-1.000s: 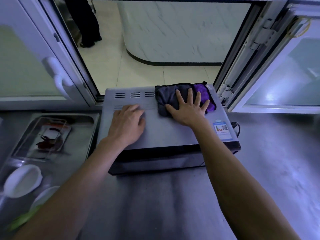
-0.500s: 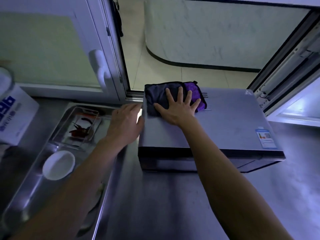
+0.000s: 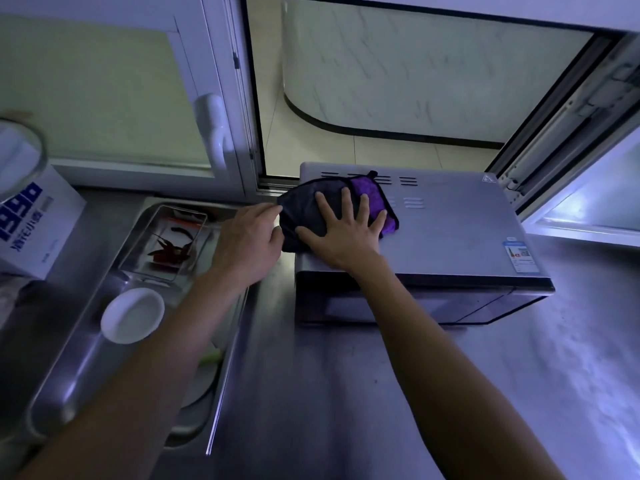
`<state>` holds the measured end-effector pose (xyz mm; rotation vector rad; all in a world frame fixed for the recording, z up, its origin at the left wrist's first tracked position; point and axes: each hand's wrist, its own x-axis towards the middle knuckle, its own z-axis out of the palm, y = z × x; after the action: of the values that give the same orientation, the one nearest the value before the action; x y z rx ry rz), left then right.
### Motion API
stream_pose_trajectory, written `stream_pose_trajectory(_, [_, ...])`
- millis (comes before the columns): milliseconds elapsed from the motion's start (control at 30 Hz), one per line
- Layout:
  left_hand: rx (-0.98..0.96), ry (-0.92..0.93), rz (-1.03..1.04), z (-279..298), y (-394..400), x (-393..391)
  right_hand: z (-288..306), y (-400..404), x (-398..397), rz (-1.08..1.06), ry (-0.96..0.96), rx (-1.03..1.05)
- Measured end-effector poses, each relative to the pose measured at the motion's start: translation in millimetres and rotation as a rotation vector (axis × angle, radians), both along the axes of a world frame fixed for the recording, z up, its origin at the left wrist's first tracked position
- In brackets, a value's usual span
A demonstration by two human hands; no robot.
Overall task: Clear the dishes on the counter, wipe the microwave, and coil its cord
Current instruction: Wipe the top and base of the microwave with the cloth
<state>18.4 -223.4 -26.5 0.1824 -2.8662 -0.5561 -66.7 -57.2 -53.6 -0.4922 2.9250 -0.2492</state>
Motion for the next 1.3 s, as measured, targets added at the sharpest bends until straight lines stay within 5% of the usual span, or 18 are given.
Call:
stream_pose_trajectory(267, [0.110,0.055,-0.095,-12.9,35.9,36.5,-2.5,39.5,76.0,-0.021,0.088,-0.004])
stream_pose_trajectory(433, [-0.015,0.116,-0.161,-14.8,65.4,50.8,-19.1,73.7,108.9,-0.077,0.217,-0.061])
stream_pose_trajectory(1300, [-0.128,0.145,-0.451,-11.2,284.2,12.7,-58.7,267.7,94.0,-0.493,0.362,-0.847])
